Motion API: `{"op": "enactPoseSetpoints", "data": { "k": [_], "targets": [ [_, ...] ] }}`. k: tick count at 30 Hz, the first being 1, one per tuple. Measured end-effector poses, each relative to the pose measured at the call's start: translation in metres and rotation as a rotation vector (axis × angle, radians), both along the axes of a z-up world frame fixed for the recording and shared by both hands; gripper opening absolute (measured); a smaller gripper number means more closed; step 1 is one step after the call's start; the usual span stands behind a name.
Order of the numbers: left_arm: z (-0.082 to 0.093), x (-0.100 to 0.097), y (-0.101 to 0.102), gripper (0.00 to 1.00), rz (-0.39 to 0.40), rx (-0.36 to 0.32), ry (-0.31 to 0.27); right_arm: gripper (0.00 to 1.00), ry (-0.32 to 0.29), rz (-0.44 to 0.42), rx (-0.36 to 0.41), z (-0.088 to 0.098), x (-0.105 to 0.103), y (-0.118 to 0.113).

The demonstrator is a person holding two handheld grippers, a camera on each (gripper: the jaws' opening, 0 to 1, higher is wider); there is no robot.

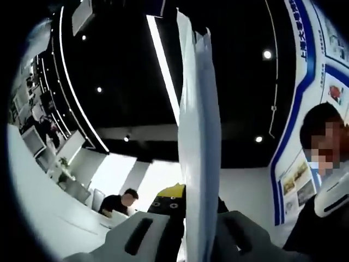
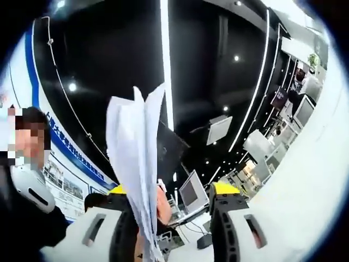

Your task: Organize the stack of printing papers by aligning and flattening the scattered papers on the table

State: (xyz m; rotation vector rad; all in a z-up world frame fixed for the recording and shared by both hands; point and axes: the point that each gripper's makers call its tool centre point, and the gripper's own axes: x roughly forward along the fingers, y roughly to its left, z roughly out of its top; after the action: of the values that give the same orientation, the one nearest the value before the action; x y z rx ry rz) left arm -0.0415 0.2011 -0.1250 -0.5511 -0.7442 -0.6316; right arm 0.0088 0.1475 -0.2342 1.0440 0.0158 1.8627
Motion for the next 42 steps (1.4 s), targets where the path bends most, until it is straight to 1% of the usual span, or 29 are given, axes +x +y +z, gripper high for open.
{"op": "enactPoseSetpoints", "data": {
  "k": [2, 4, 6, 7, 11, 15, 16, 17, 18, 19, 20, 22, 26, 30, 36, 37, 41, 42],
  "targets": [
    [-0.001, 0.000, 0.000, 0.06, -0.016, -0.028, -0.004, 0.33, 0.000, -0.003, 0.028, 0.003, 0.002, -0.005],
    [-0.002, 0.000, 0.000, 0.06, -0.024, -0.053, -0.012, 0.19, -0.017, 0.005, 0.046, 0.004, -0.001, -0.010],
    [-0.002, -0.001, 0.001, 0.06, -0.037, -0.078, -0.019, 0.12, -0.035, 0.006, 0.055, 0.005, -0.003, -0.012],
    [-0.003, 0.000, 0.002, 0.06, -0.041, -0.091, -0.021, 0.10, -0.041, 0.012, 0.060, 0.006, -0.004, -0.012],
    [-0.009, 0.004, 0.004, 0.06, -0.061, -0.140, -0.020, 0.11, -0.055, 0.021, 0.072, 0.008, -0.008, -0.014],
    [-0.015, 0.010, 0.003, 0.06, -0.073, -0.157, -0.008, 0.10, -0.054, 0.025, 0.076, 0.008, -0.008, -0.015],
    [-0.016, 0.011, 0.004, 0.06, -0.076, -0.159, -0.007, 0.08, -0.053, 0.026, 0.073, 0.007, -0.008, -0.015],
    [-0.017, 0.012, 0.004, 0.06, -0.078, -0.159, -0.006, 0.02, -0.054, 0.029, 0.073, 0.007, -0.008, -0.015],
    [-0.018, 0.013, 0.005, 0.06, -0.077, -0.159, -0.002, 0.00, -0.060, 0.044, 0.078, 0.007, -0.010, -0.016],
    [-0.018, 0.013, 0.005, 0.06, -0.076, -0.162, -0.004, 0.00, -0.061, 0.039, 0.081, 0.008, -0.009, -0.017],
    [-0.019, 0.014, 0.006, 0.06, -0.076, -0.161, -0.004, 0.00, -0.083, 0.037, 0.079, 0.008, -0.011, -0.019],
    [-0.022, 0.015, 0.009, 0.06, -0.031, -0.123, 0.004, 0.00, -0.111, 0.005, 0.058, 0.007, -0.008, -0.020],
    [-0.027, 0.016, 0.011, 0.06, -0.012, -0.092, 0.022, 0.00, -0.140, -0.010, 0.040, 0.010, -0.003, -0.026],
    [-0.033, 0.017, 0.013, 0.07, 0.045, -0.022, 0.043, 0.00, -0.176, 0.003, 0.013, 0.013, 0.000, -0.033],
    [-0.035, 0.017, 0.019, 0.10, 0.064, 0.002, 0.054, 0.00, -0.220, -0.001, 0.000, 0.022, 0.011, -0.048],
    [-0.036, 0.017, 0.020, 0.12, 0.069, 0.006, 0.059, 0.00, -0.236, 0.002, -0.002, 0.023, 0.010, -0.051],
    [-0.044, 0.021, 0.024, 0.19, 0.085, 0.036, 0.094, 0.00, -0.334, 0.003, -0.041, 0.025, 0.007, -0.057],
    [-0.050, 0.025, 0.028, 0.21, 0.100, 0.056, 0.129, 0.00, -0.367, 0.001, -0.047, 0.026, 0.006, -0.059]
  ]
}}
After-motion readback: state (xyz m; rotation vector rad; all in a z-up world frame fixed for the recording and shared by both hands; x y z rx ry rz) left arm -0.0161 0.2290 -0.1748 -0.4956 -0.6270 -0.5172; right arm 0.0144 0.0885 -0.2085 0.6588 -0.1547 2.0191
